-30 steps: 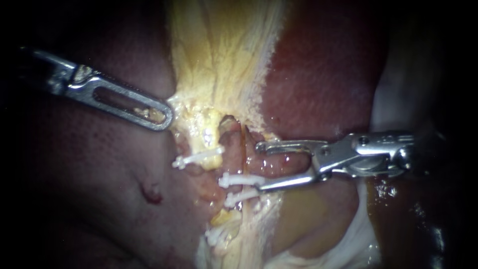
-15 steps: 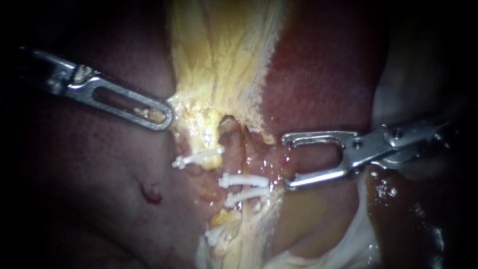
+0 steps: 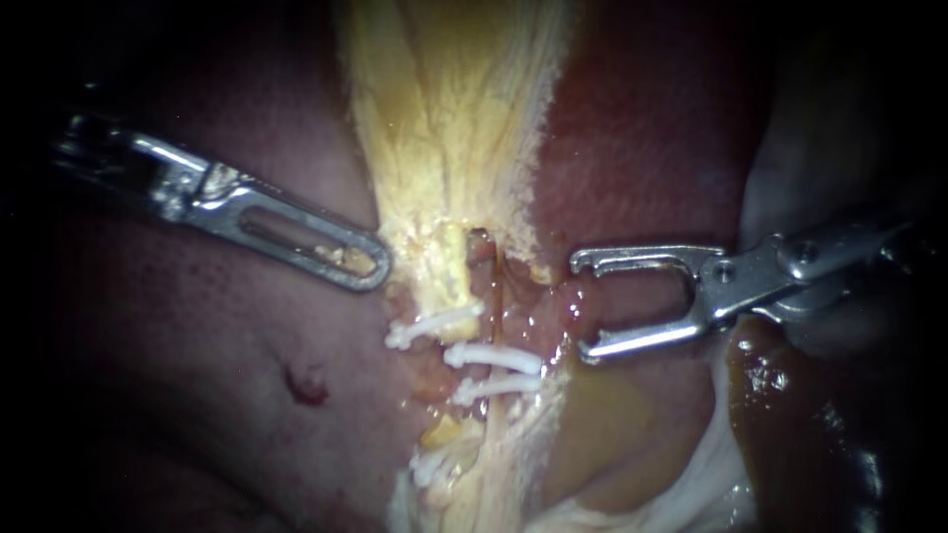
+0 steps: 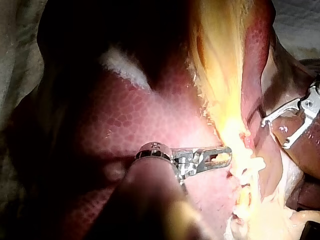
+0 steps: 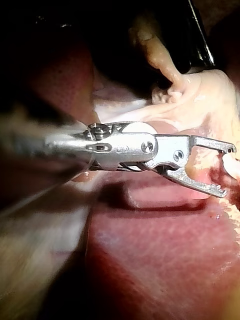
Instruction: Going back second clip right tube
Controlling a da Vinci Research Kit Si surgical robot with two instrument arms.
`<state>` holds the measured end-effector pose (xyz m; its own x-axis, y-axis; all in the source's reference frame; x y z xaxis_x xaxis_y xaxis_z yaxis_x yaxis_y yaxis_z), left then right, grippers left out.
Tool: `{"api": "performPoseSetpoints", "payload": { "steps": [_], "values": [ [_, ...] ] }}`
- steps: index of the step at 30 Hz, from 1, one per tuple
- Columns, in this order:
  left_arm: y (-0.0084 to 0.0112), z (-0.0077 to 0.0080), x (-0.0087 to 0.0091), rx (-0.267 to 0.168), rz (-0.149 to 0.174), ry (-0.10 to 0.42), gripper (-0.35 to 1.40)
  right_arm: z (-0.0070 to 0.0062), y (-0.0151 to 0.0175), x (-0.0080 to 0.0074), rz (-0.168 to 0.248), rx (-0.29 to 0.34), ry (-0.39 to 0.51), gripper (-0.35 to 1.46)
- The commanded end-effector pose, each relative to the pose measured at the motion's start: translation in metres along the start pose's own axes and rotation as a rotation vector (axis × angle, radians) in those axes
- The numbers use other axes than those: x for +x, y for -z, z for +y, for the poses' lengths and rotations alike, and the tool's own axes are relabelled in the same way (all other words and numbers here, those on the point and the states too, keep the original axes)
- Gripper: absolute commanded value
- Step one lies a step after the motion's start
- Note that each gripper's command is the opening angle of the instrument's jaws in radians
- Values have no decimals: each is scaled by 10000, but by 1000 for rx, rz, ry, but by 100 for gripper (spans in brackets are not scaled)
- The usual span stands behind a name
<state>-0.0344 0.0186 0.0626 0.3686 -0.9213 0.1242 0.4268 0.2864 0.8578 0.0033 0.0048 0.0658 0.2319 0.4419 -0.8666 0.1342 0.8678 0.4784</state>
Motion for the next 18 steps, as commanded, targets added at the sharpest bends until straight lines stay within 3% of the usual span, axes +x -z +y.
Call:
{"api": "performPoseSetpoints", "payload": {
  "steps": [1,8,18],
  "values": [
    [-2,2,-1,2,1,1,-35,0,1,0,0,0,0,50],
    [-11,15,-5,5,1,2,-35,-3,1,2,0,0,0,50],
    [-11,14,-5,5,1,8,-35,-2,1,4,0,0,4,50]
  ]
}}
